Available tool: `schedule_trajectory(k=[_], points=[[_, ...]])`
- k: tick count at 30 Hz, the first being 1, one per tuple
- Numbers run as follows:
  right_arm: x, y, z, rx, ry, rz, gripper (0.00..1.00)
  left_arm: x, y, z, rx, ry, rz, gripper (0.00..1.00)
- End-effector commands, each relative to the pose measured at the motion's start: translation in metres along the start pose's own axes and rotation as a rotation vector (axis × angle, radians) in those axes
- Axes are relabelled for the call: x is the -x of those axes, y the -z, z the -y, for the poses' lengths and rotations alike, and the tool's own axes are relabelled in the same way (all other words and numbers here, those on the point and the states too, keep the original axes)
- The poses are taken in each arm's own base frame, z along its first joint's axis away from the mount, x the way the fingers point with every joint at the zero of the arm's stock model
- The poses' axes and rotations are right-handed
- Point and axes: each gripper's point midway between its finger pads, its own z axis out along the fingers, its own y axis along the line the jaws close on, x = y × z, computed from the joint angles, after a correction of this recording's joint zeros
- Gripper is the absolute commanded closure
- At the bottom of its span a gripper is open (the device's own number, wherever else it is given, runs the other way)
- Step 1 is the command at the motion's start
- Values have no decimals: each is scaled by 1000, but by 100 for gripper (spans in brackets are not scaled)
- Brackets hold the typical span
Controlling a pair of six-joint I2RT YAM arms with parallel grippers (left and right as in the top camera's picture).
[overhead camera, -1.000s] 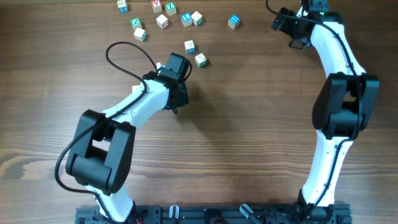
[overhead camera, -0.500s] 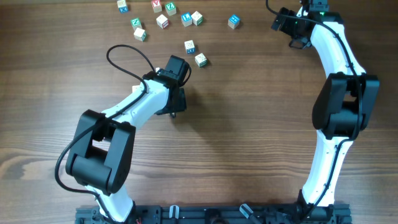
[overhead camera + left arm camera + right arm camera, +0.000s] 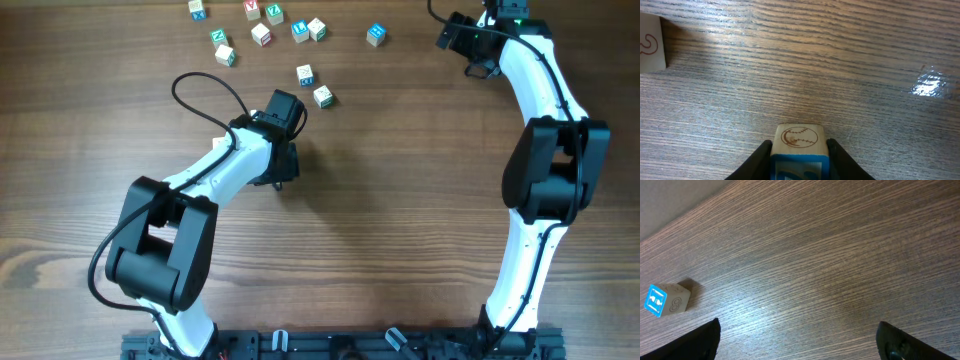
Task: Form a tower
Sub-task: 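Carry the blue '2' block with the left gripper above the stack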
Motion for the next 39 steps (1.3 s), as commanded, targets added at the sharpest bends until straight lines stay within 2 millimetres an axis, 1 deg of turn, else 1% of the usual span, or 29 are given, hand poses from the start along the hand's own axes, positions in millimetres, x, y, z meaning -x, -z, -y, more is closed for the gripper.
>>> schedule_trajectory(k=[1, 3, 5, 6, 7, 9, 11, 12, 14, 17, 21, 24, 28, 30, 36, 39], points=[[12, 18, -8, 14, 15, 41, 0, 9, 7, 0, -14, -48, 13, 70], [12, 18, -8, 14, 15, 41, 0, 29, 28, -2, -23, -59, 56, 70], [12, 18, -8, 14, 14, 41, 0, 53, 56, -9, -39, -24, 100, 71], [12, 18, -8, 14, 15, 41, 0, 68, 77, -15, -44, 5, 126, 75], [12, 18, -8, 14, 15, 41, 0, 80, 93, -22, -46, 18, 142, 80], [12, 18, -8, 14, 15, 41, 0, 101, 124, -35, -61, 7, 174, 80], [12, 18, -8, 14, 15, 41, 0, 120, 148, -54, -58, 31, 214, 80], [12, 18, -8, 14, 15, 41, 0, 126, 154, -63, -57, 52, 229, 80], [12, 18, -8, 14, 15, 41, 0, 131, 155, -77, -67, 91, 230, 80], [12, 18, -8, 14, 15, 41, 0, 130, 148, -91, -116, 141, 188, 80], [12, 18, -8, 14, 15, 41, 0, 129, 145, -104, -118, 174, 168, 79], [12, 18, -8, 14, 15, 41, 1, 123, 138, -105, -108, 134, 146, 79], [12, 18, -8, 14, 15, 41, 0, 110, 118, -106, -96, 125, 95, 79], [12, 18, -8, 14, 15, 41, 0, 105, 112, -106, -93, 122, 79, 80], [12, 18, -8, 14, 15, 41, 0, 90, 96, -106, -82, 116, 31, 82], [12, 18, -8, 14, 15, 41, 0, 83, 87, -107, -78, 68, 11, 82]])
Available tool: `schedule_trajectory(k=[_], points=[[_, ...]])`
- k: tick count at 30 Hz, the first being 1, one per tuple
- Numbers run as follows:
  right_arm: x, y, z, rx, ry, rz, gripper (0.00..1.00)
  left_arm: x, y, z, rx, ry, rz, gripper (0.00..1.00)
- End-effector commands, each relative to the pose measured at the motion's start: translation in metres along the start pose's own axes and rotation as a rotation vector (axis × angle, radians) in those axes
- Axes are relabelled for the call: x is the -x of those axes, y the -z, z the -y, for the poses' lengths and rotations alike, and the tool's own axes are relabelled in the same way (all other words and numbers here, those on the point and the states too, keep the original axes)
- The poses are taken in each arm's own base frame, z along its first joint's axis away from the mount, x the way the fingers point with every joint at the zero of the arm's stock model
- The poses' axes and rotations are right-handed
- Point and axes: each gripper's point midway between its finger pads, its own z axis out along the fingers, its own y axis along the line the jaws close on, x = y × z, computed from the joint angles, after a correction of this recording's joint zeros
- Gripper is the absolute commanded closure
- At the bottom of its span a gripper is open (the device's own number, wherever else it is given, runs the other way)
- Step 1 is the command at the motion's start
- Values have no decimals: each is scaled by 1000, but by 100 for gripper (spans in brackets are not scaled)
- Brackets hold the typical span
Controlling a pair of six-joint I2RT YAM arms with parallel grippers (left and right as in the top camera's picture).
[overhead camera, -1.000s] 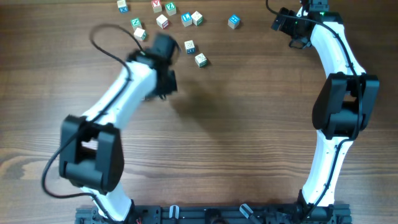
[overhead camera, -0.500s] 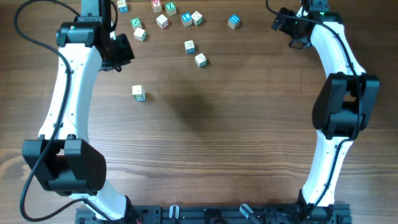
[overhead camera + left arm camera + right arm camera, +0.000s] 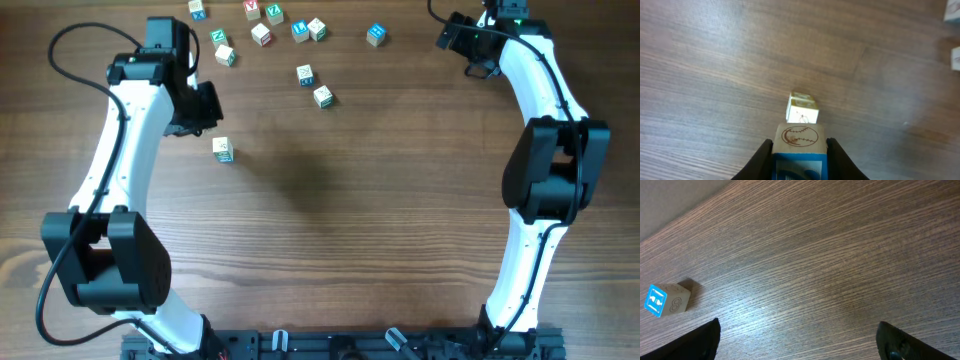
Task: Form a tower
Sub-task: 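Carry the blue '2' block with the left gripper above the stack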
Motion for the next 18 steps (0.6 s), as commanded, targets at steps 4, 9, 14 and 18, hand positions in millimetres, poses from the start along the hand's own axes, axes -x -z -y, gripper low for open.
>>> schedule_trajectory(k=[4, 9, 14, 18], points=[[12, 18, -8, 13, 14, 41, 1, -22, -29, -3, 0, -63, -64, 82], [12, 18, -8, 13, 15, 41, 0, -25, -39, -4, -4, -63, -61, 82], [12, 18, -8, 13, 15, 41, 0, -21, -39, -1, -14, -83, -45, 83], [12, 18, -8, 13, 15, 41, 0, -24, -40, 7, -61, -129, -55, 83]])
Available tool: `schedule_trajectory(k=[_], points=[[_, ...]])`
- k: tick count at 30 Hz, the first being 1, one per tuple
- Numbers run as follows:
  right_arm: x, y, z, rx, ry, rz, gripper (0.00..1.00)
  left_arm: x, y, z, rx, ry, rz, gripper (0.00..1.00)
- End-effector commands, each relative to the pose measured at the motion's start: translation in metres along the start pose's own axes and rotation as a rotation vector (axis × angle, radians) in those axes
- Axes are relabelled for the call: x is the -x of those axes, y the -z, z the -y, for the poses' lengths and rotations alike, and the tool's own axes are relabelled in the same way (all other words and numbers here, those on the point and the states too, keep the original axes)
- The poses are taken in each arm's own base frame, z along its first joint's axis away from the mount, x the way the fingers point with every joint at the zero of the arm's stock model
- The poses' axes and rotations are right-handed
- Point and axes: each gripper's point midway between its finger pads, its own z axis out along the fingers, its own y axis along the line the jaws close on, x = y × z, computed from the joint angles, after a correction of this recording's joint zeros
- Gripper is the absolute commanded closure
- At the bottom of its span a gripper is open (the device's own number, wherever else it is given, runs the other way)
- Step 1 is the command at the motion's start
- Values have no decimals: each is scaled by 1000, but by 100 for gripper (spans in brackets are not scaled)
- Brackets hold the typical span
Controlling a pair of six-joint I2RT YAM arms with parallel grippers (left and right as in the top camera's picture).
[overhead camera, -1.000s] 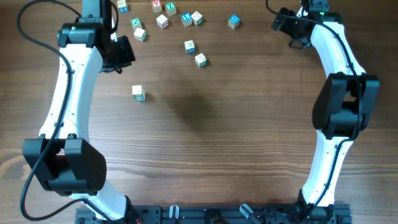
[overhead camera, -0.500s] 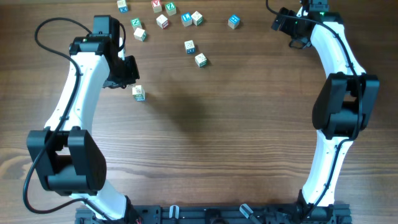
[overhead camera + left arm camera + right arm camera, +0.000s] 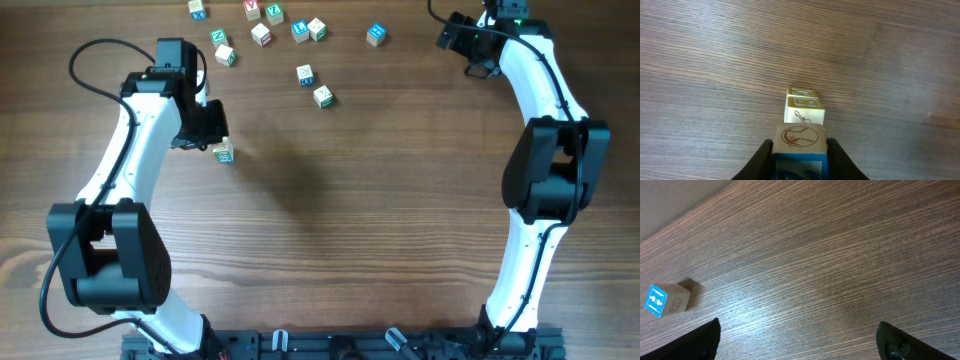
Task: Form a tower
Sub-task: 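Carry the blue '2' block with the left gripper above the stack, then lower the blue block onto the yellow 'S' block and open left gripper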
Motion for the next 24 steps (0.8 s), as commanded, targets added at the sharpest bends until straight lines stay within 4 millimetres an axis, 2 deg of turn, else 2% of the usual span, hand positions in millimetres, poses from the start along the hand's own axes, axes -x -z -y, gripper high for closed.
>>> schedule_trajectory(k=[1, 10, 17, 24], points=[[12, 18, -8, 13, 15, 41, 0, -5, -6, 7, -35, -49, -22, 83], [12, 18, -8, 13, 15, 41, 0, -5, -6, 7, -35, -67, -21, 83], [12, 18, -8, 13, 15, 41, 0, -3, -13, 7, -34, -66, -25, 87], [12, 18, -8, 13, 15, 41, 0, -9, -21, 6, -30, -64, -50, 86]])
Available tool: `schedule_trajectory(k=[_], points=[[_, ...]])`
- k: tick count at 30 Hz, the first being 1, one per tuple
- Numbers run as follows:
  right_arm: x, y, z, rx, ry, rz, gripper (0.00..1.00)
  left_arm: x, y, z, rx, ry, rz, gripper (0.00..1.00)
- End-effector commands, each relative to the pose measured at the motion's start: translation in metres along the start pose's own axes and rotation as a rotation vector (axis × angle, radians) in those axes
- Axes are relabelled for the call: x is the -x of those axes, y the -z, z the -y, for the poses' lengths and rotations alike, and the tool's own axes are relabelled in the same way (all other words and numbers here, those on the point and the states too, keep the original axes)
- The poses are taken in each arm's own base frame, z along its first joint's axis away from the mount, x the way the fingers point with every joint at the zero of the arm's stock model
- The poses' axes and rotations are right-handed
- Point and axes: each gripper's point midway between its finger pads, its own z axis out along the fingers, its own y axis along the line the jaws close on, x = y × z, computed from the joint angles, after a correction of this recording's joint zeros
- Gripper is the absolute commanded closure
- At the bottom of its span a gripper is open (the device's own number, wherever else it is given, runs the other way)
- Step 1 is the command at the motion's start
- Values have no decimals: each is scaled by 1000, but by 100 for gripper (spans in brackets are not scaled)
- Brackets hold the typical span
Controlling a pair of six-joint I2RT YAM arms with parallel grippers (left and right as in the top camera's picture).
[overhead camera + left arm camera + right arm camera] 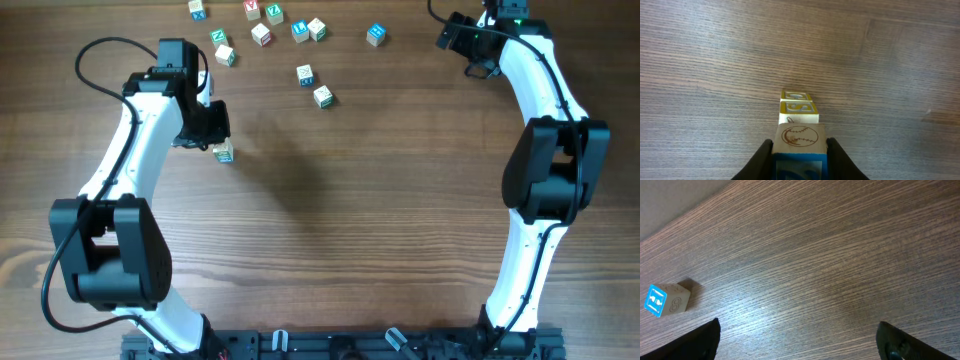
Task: Form a tower
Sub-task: 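Lower the blue block onto the yellow 'S' block and open left gripper, then reach the left gripper to the yellow 'M' block and grasp it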
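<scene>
My left gripper (799, 150) is shut on a wooden block with a baseball drawing and a blue face (799, 137). Just beyond and below it a yellow-lettered block (797, 111) rests on the table, seen from overhead as a small block (223, 153) at the gripper's lower right. My right gripper (797, 339) is open at the far right back of the table (468, 40), nothing between its fingers. A blue-faced block (667, 300) lies to its left.
Several loose letter blocks lie scattered along the back of the table, among them a pair (305, 75) (322, 96) near the middle and a blue one (375, 34) further right. The left arm's black cable (95, 55) loops over the back left.
The left gripper with the baseball block has come slightly closer over the yellow-lettered block, which now sits nearer the held block in the wrist view. The right arm has not moved.
The left gripper first held the baseball block low over the table's middle. It then stood at the back left, high above the lone yellow-lettered block. Then it was lower, beside that block, and now sits almost over it. The right gripper stayed open throughout.
</scene>
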Motion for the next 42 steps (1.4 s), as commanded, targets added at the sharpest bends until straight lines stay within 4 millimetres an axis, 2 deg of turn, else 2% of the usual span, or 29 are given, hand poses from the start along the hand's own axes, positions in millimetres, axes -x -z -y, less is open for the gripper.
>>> schedule_trajectory(k=[1, 7, 10, 17, 22, 23, 24, 25, 30, 33, 34, 35, 38, 40, 42], points=[[12, 18, -8, 13, 15, 41, 0, -9, -15, 2, -8, -25, -46, 86], [12, 18, -8, 13, 15, 41, 0, -10, -21, 2, -7, -24, -58, 84], [12, 18, -8, 13, 14, 41, 0, -10, -22, 1, -6, -25, -59, 78], [12, 18, -8, 13, 15, 41, 0, -5, -22, 2, -10, -26, -41, 76], [12, 18, -8, 13, 15, 41, 0, -5, -22, 2, -10, -26, -41, 60], [12, 18, -8, 13, 15, 41, 0, -5, -22, 2, -10, -26, -41, 51], [12, 18, -8, 13, 15, 41, 0, -5, -22, 2, -10, -26, -41, 48], [12, 18, -8, 13, 15, 41, 0, -5, -22, 2, -10, -26, -41, 40], [12, 18, -8, 13, 15, 41, 0, 0, -18, 4, -12, -27, -24, 34], [12, 18, -8, 13, 15, 41, 0, 34, 10, 8, -11, -32, 77, 37], [12, 18, -8, 13, 15, 41, 0, 46, 22, 11, -16, -33, 111, 46], [12, 18, -8, 13, 15, 41, 0, 65, 43, 16, -27, -32, 173, 61], [12, 18, -8, 13, 15, 41, 0, 102, 88, 28, -63, 10, 309, 86], [12, 18, -8, 13, 15, 41, 0, 115, 102, 48, -124, 31, 368, 94], [12, 18, -8, 13, 15, 41, 0, 116, 100, 71, -165, -3, 374, 93]])
